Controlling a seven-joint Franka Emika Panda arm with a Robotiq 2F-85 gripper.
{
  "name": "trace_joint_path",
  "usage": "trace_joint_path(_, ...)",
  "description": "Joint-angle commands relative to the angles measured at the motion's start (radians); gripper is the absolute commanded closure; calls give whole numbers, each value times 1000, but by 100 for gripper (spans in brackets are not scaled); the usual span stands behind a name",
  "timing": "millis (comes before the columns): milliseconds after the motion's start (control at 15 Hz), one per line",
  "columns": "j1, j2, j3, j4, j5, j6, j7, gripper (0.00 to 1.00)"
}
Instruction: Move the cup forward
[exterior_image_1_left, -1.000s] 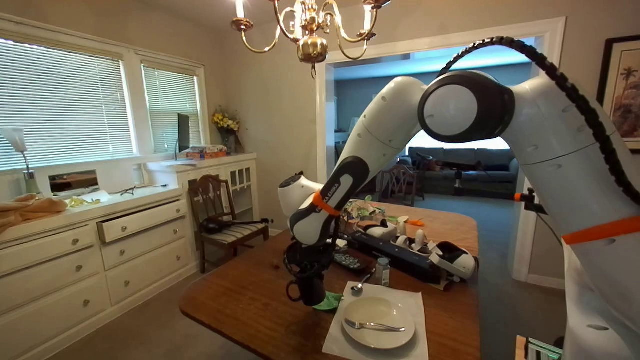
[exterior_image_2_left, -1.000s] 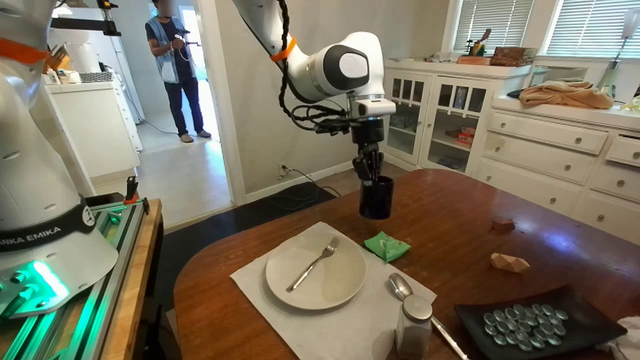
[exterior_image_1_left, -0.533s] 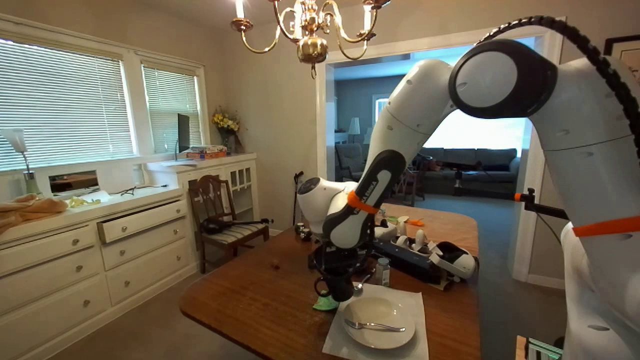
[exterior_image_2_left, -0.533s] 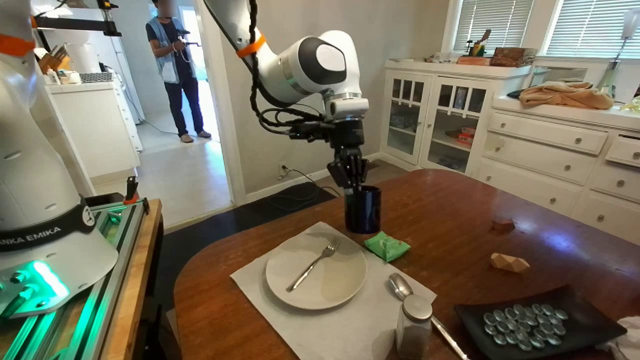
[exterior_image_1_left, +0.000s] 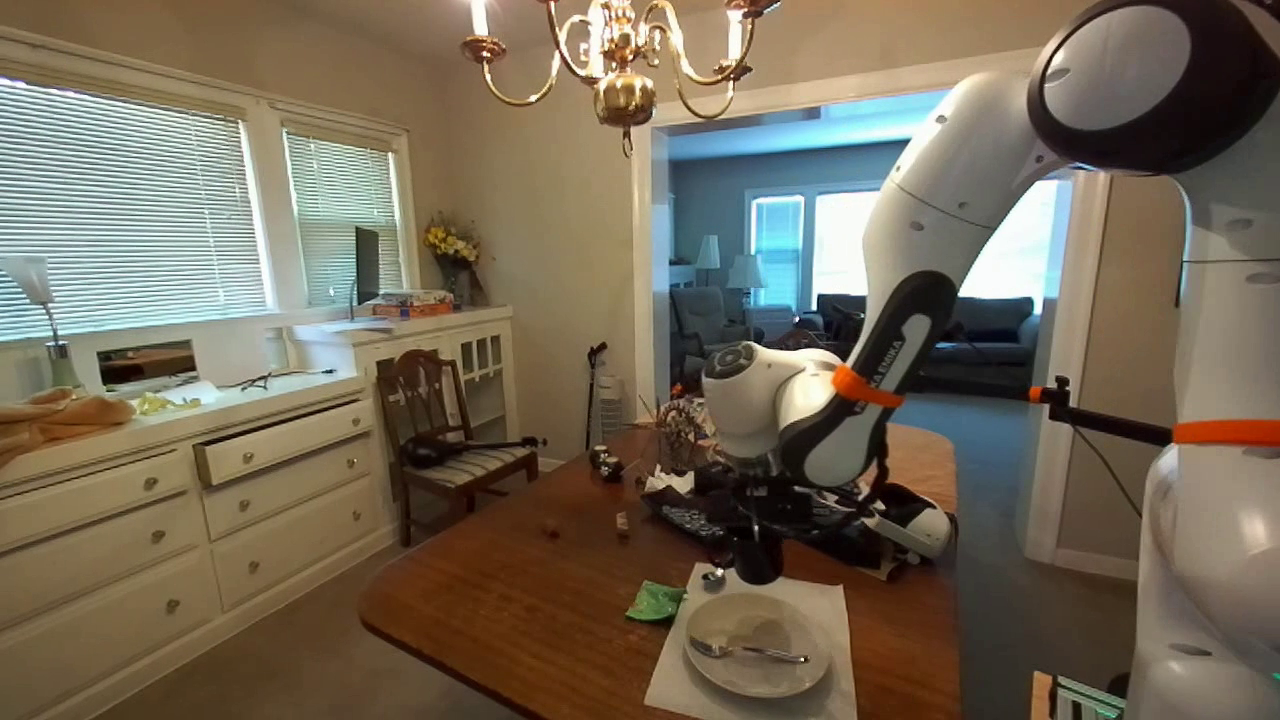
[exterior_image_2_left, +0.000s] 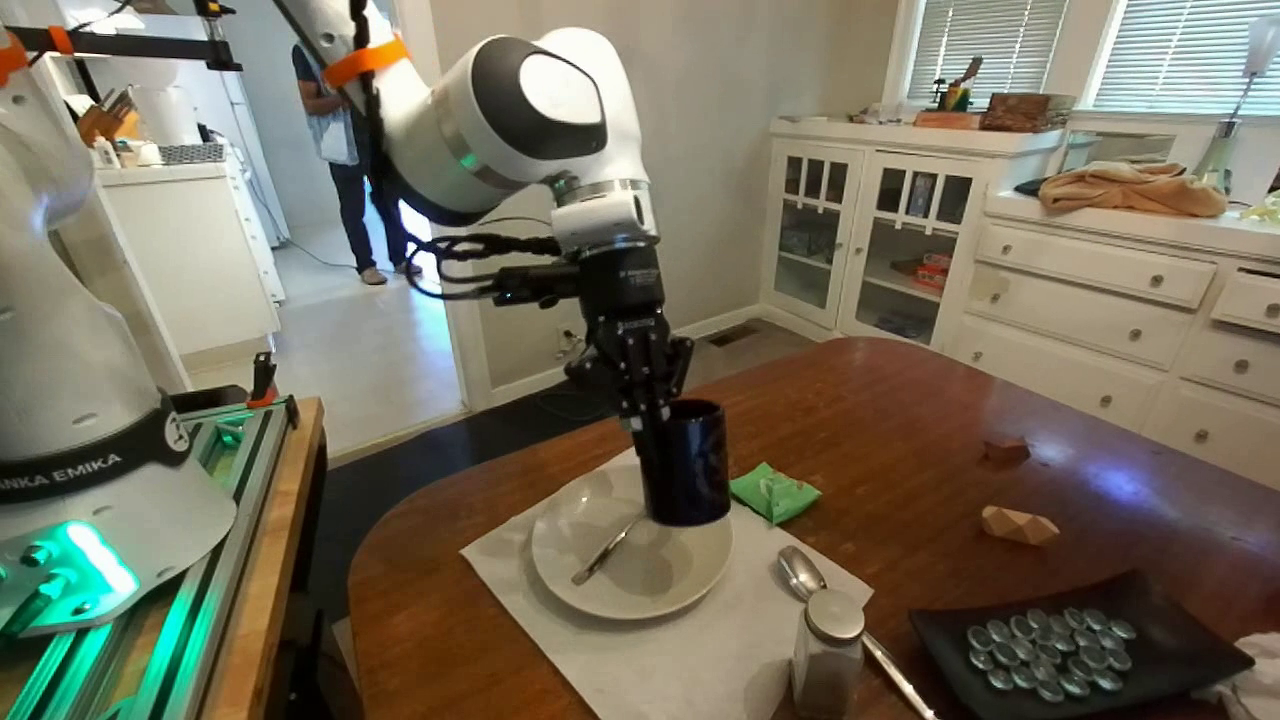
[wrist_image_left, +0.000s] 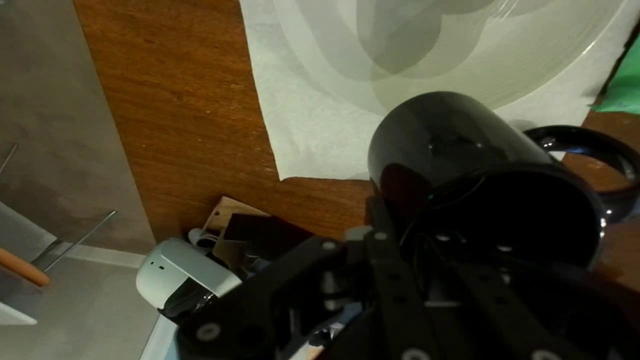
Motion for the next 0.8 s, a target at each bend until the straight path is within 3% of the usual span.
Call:
trace_joint_path(0,-167,-98,-23,-129,-139,192,71,98)
trace_joint_path(67,-215,-89,-41,-141,-152,269,72,98)
trace_joint_path(133,-218,-89,-98,-155,-145,328,60,98)
trace_joint_path(267,-277,-72,-143,-172,-142,452,60,98)
trace_joint_path(400,-302,-25,-177,-179,-53,543,5,98)
trace_joint_path(533,-299,18,-174,-202,99,584,-83,98)
trace_joint_path(600,-327,28,-121,-219,198,581,-143,98)
trace_joint_path(733,-314,98,-65,-210,359,576,-198,98)
